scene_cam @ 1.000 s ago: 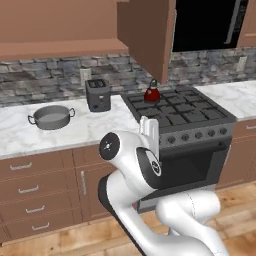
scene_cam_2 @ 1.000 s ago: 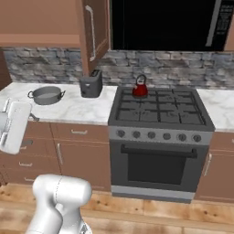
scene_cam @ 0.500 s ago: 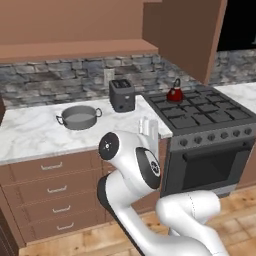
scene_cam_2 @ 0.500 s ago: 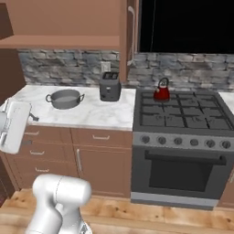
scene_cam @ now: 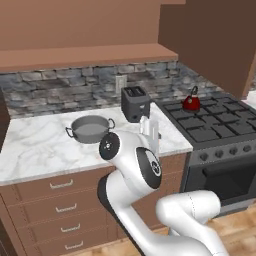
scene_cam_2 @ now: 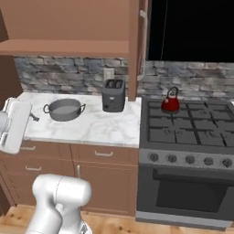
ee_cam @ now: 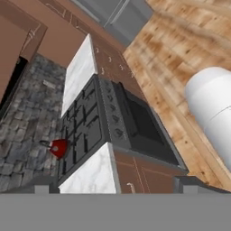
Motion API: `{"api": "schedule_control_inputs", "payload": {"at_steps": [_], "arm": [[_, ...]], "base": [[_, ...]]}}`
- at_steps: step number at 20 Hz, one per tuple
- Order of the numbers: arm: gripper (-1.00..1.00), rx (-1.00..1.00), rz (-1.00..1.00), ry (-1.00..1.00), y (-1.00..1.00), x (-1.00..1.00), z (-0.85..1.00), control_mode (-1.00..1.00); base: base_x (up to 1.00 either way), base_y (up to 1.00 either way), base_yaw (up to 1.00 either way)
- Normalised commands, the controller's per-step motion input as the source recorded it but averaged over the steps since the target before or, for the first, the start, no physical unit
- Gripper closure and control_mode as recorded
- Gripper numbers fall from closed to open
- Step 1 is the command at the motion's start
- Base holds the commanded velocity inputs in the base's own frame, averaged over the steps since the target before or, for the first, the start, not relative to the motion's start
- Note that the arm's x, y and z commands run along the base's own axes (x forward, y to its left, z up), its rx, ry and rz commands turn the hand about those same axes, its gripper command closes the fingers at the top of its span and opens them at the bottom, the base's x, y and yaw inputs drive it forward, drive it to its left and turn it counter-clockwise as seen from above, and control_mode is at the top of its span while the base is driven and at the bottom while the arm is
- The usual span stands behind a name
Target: Pick the kettle from the cabinet and place it on a stove burner. Then pick the pot from the counter and place it on another stove burner. Finally, turn both burners on.
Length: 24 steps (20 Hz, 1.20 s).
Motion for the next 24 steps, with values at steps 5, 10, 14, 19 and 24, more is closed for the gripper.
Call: {"api": "schedule_control_inputs", "payload": {"at_steps": [5, 10, 14, 19, 24], "arm": [[-1.00, 0.00, 0.00, 0.00, 0.00, 0.00, 0.00, 1.00], [-1.00, 0.00, 0.00, 0.00, 0.00, 0.00, 0.00, 1.00], [-1.00, 0.00, 0.00, 0.00, 0.00, 0.00, 0.00, 1.00], [-1.00, 0.00, 0.00, 0.00, 0.00, 0.00, 0.00, 1.00], [-1.00, 0.00, 0.00, 0.00, 0.00, 0.00, 0.00, 1.00]], "base": [[0.59, 0.48, 0.04], [0.57, 0.53, 0.05], [0.55, 0.38, 0.06], [0.58, 0.18, 0.06], [0.55, 0.13, 0.07]]}}
